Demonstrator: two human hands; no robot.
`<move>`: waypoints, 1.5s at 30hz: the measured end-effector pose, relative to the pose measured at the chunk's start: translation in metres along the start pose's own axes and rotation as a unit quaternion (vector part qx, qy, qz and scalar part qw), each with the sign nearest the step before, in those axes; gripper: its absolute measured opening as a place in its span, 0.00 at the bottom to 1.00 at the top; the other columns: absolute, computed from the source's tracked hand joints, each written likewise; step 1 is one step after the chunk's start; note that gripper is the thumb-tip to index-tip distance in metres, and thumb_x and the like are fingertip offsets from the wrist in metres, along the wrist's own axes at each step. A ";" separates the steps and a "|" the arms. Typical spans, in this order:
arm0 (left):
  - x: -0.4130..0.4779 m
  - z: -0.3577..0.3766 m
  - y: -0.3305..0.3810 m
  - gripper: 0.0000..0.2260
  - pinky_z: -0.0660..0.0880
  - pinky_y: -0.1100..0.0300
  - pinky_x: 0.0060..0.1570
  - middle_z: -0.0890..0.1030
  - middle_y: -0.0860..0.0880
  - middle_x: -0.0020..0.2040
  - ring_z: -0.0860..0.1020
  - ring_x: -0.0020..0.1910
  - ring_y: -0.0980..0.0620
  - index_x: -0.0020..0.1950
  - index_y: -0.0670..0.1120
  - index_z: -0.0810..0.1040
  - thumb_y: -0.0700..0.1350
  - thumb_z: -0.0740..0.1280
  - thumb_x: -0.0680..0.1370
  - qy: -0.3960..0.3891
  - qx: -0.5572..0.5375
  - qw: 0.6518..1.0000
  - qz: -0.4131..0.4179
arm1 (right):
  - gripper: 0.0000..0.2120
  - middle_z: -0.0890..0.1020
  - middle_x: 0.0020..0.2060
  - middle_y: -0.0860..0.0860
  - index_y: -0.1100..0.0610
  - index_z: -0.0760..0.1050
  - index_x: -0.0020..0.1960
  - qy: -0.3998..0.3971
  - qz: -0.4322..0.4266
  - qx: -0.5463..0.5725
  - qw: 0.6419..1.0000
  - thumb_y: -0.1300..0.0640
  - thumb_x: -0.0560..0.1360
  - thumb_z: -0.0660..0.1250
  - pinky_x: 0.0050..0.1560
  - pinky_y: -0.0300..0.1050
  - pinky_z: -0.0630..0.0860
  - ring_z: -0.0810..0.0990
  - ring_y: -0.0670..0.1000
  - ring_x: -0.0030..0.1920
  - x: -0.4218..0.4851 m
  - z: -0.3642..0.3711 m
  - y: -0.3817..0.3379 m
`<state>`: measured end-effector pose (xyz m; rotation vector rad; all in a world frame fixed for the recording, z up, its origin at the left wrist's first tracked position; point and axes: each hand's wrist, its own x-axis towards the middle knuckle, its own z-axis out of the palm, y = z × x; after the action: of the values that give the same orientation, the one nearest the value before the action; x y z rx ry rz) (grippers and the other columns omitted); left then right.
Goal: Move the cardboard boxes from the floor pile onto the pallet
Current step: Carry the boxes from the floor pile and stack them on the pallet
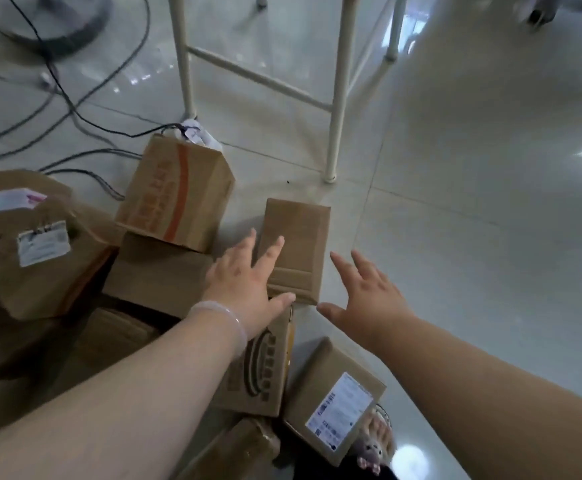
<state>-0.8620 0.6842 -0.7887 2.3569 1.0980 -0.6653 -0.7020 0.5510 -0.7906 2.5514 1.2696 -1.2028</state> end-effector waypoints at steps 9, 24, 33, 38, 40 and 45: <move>0.101 0.125 -0.029 0.37 0.52 0.43 0.74 0.31 0.54 0.76 0.42 0.78 0.43 0.73 0.71 0.37 0.68 0.61 0.75 0.016 -0.079 0.996 -0.029 | 0.42 0.40 0.80 0.47 0.30 0.36 0.75 0.035 0.022 0.121 0.992 0.36 0.75 0.64 0.75 0.56 0.55 0.50 0.57 0.79 0.121 0.106 0.012; 0.010 0.016 -0.037 0.37 0.64 0.50 0.69 0.50 0.51 0.78 0.60 0.75 0.44 0.70 0.78 0.43 0.64 0.67 0.74 0.045 -0.267 0.962 -0.031 | 0.42 0.56 0.78 0.47 0.29 0.34 0.74 0.063 -0.031 0.220 0.973 0.45 0.79 0.65 0.66 0.46 0.65 0.64 0.53 0.74 0.036 0.020 -0.060; -0.191 -0.201 -0.008 0.37 0.60 0.50 0.72 0.49 0.47 0.79 0.56 0.77 0.44 0.71 0.77 0.44 0.64 0.68 0.74 0.055 -0.276 0.958 -0.047 | 0.46 0.61 0.77 0.47 0.33 0.39 0.77 0.076 -0.080 0.256 0.960 0.47 0.76 0.71 0.70 0.46 0.64 0.64 0.50 0.74 -0.170 -0.158 -0.157; -0.281 -0.275 0.020 0.37 0.60 0.48 0.72 0.48 0.48 0.79 0.55 0.77 0.43 0.70 0.77 0.44 0.62 0.69 0.74 0.093 -0.308 0.945 -0.052 | 0.54 0.62 0.77 0.50 0.43 0.35 0.79 0.108 -0.066 0.238 0.963 0.42 0.72 0.73 0.64 0.46 0.70 0.70 0.54 0.71 -0.260 -0.232 -0.184; -0.310 -0.293 0.030 0.37 0.62 0.45 0.71 0.47 0.51 0.78 0.56 0.77 0.43 0.70 0.78 0.44 0.61 0.69 0.75 0.123 -0.319 0.937 -0.071 | 0.53 0.63 0.77 0.51 0.46 0.39 0.81 0.122 -0.088 0.232 0.961 0.42 0.71 0.74 0.68 0.47 0.68 0.67 0.53 0.73 -0.287 -0.253 -0.195; -0.385 -0.326 0.045 0.36 0.63 0.49 0.71 0.46 0.57 0.75 0.57 0.76 0.44 0.73 0.74 0.49 0.59 0.70 0.75 0.213 -0.362 0.896 -0.145 | 0.37 0.73 0.69 0.45 0.40 0.55 0.78 0.100 -0.219 0.267 0.933 0.43 0.74 0.69 0.67 0.52 0.72 0.72 0.46 0.67 -0.345 -0.294 -0.223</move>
<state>-0.9686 0.6271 -0.2970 1.7207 1.5643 0.1968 -0.7989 0.5773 -0.2961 2.9122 1.8567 -1.5885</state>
